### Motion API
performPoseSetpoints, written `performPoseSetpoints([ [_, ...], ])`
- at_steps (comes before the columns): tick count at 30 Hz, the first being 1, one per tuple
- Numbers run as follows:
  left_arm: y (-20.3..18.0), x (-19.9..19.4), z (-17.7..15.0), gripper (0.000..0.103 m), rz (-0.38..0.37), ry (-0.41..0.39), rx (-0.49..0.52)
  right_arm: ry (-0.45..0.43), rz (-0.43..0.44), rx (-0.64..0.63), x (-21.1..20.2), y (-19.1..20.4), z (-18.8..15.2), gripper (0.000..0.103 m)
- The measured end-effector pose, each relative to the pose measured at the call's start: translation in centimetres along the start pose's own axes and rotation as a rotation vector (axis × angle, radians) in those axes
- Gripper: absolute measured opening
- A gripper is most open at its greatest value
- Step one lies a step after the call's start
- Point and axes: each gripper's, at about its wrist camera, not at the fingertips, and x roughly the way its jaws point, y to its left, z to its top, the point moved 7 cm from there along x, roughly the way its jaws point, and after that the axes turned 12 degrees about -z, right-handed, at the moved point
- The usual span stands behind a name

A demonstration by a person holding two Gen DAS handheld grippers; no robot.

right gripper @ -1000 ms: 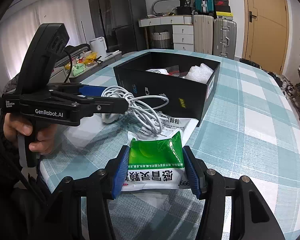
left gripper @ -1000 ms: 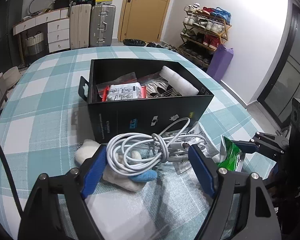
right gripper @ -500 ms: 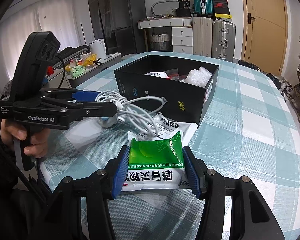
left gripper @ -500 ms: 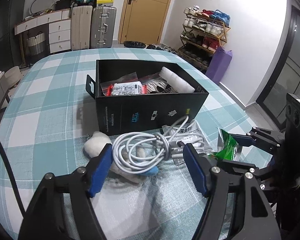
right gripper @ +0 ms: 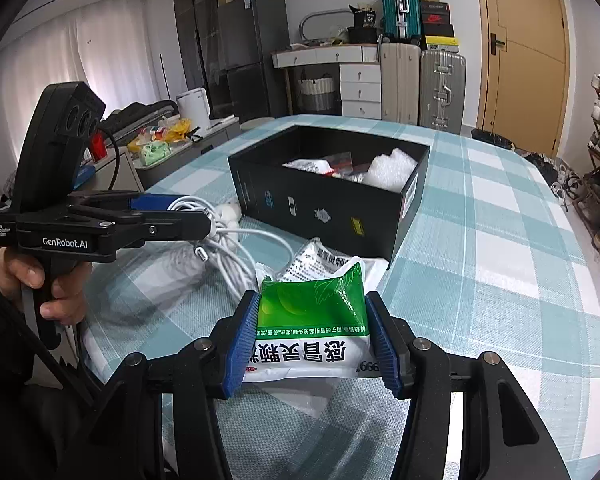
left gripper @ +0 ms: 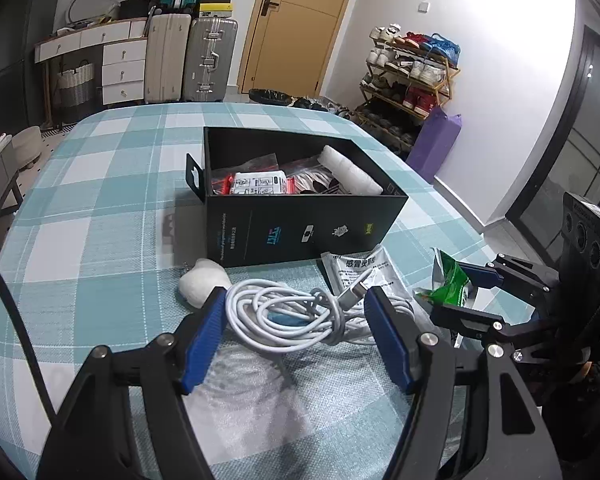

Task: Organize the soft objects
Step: 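Carry the cable bundle and green sachet over the black box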

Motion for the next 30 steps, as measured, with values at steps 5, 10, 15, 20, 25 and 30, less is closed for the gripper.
performPoseSetpoints([
  [5, -0.2, -0.5, 0.3, 0.069, -0.004, -0.014, 0.005, -0.024, -0.004, 0.004, -0.6, 0.0, 0.6, 0.054],
  [10, -0.2, -1.4, 1.2, 0.069, 0.002, -0.044, 0.007, -0.055, -0.015, 0.015, -1.2, -0.4, 1.5, 0.054],
  [15, -0.2, -2.3, 2.6, 0.069, 0.018, -0.081, 0.015, -0.085, -0.027, 0.029, -1.6, -0.9, 2.6, 0.054],
  [20, -0.2, -2.7, 4.0, 0.069, 0.035, -0.105, 0.032, -0.111, -0.031, 0.044, -1.7, -1.2, 3.9, 0.054],
  [25, -0.2, -2.6, 5.2, 0.069, 0.05, -0.115, 0.052, -0.138, -0.044, 0.056, -1.8, -1.5, 5.3, 0.054],
  [30, 0.0, -2.3, 6.3, 0.069, 0.064, -0.123, 0.067, -0.16, -0.065, 0.062, -1.8, -2.0, 6.6, 0.054],
])
